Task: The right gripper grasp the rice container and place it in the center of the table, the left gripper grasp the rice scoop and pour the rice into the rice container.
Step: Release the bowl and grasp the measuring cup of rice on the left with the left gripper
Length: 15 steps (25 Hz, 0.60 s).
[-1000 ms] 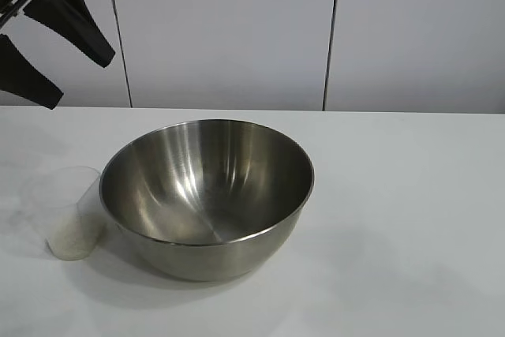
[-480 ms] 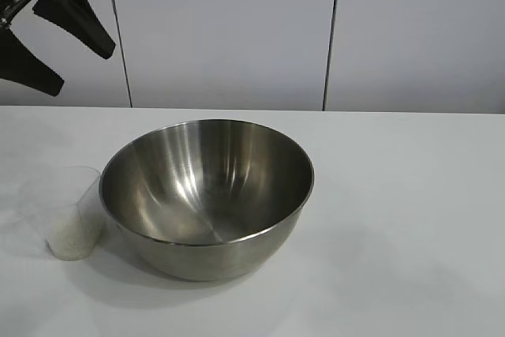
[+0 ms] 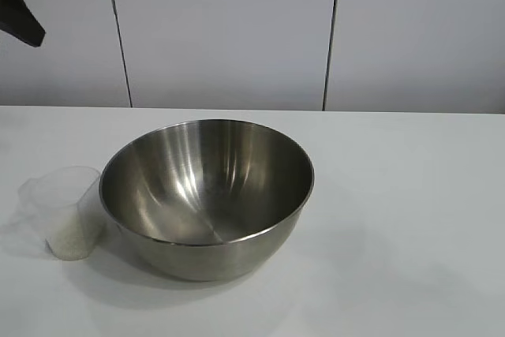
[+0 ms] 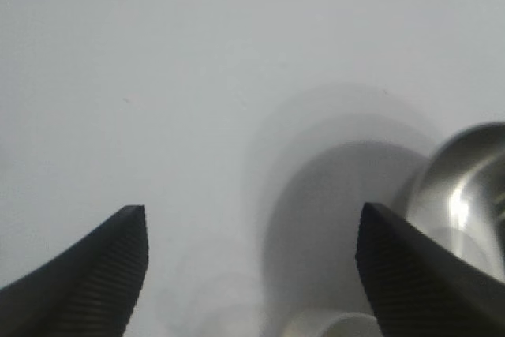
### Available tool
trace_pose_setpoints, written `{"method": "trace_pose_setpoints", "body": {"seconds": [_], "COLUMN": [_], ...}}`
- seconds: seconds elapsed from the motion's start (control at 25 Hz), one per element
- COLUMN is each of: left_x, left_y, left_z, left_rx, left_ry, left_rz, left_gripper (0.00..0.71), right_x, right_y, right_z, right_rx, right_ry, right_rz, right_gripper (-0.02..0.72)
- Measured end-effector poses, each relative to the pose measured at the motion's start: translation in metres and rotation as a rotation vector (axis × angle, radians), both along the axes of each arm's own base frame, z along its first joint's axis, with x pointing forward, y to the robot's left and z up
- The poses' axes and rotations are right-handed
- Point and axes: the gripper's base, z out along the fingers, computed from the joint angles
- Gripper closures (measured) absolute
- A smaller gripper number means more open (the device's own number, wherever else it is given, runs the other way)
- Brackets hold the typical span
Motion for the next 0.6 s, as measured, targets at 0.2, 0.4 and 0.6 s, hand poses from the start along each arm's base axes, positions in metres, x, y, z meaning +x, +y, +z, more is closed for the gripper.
{"method": "trace_pose_setpoints", "body": {"seconds": [0.2,0.4,0.6], "left_x": [0.007,0.003,0.002], "left_y": [0.004,0.008,0.008], "left_z": [0.008,0.027,0.024], "left_rx": [0.043,0.054,0.066], "left_ry": [-0.205,-0.350,-0.356], "left_rz": [0.015,0.062,0.061], "left_gripper": [0.177,0.177,0.177], "right_x": [0.000,0.000,0.000], "right_y": [0.000,0.000,0.000], "right_z": [0.000,0.000,0.000], "right_rx": [0.000,0.001,0.001], "right_ry": [0.000,0.000,0.000], "right_rz": [0.000,0.000,0.000], "right_gripper": [0.241,0.241,0.241]}}
